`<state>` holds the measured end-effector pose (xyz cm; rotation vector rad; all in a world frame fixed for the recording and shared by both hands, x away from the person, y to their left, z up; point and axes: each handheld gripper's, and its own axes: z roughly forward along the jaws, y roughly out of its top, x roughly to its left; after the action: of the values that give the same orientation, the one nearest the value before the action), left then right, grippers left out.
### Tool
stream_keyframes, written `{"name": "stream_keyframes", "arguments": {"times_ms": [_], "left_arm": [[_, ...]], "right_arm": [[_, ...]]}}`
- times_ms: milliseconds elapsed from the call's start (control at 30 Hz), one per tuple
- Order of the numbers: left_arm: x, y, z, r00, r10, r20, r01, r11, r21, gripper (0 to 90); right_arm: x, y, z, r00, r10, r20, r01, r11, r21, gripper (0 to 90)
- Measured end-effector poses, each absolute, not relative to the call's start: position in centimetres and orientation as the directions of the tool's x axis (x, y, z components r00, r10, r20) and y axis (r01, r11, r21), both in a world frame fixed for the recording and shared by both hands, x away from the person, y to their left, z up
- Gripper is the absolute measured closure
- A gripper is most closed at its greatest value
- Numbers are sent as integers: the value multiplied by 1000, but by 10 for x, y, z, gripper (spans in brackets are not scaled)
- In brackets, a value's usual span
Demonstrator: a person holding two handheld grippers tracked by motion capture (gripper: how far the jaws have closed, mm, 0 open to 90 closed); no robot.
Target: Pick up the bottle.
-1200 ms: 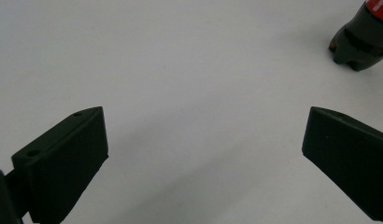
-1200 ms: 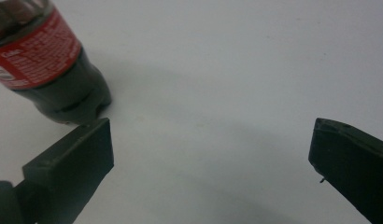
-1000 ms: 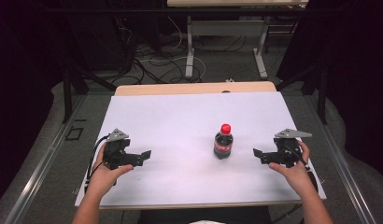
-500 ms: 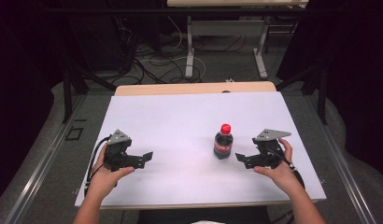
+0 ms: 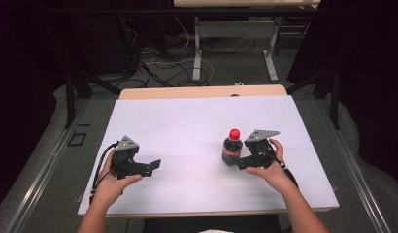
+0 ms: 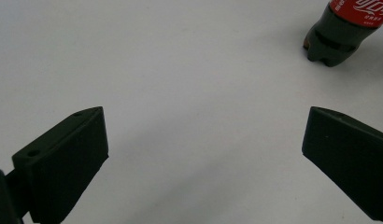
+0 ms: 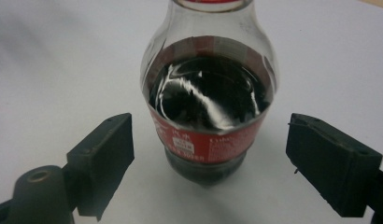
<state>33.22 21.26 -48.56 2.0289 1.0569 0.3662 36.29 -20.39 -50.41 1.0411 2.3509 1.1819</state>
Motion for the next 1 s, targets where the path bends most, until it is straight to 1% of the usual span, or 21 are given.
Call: {"name": "stream_keyframes", "arguments": {"times_ms": [267,300,367,400,467,567,633,1000], "left_arm": [[333,214,-488,606,789,-105,564,-333,756,6],[333,214,-488,605,790,-104,565,-333,754,6],[333,213,-489,604,790,-105,566,-332,755,6],[334,213,-490,601,793,-104,566,-330,755,6],[333,214,-490,600,793,-105,571,-332,751,6],[333,213,-492,599,794,-103,574,-336,747,7],[333,213,-492,600,794,-100,572,-337,748,7],[333,216,-492,595,799,-92,569,-336,751,10]], "right_arm": [[371,-194,-515,-699,712,62,486,410,772,162],[372,-191,-520,-698,714,49,468,405,785,184],[372,-190,-520,-694,718,50,474,404,782,192],[372,-188,-522,-690,723,33,465,407,786,213],[372,-188,-522,-688,725,32,467,409,784,220],[372,-190,-522,-673,738,50,468,373,801,265],[373,-191,-522,-669,740,72,479,355,803,267],[372,-191,-522,-664,744,71,486,358,797,279]]}}
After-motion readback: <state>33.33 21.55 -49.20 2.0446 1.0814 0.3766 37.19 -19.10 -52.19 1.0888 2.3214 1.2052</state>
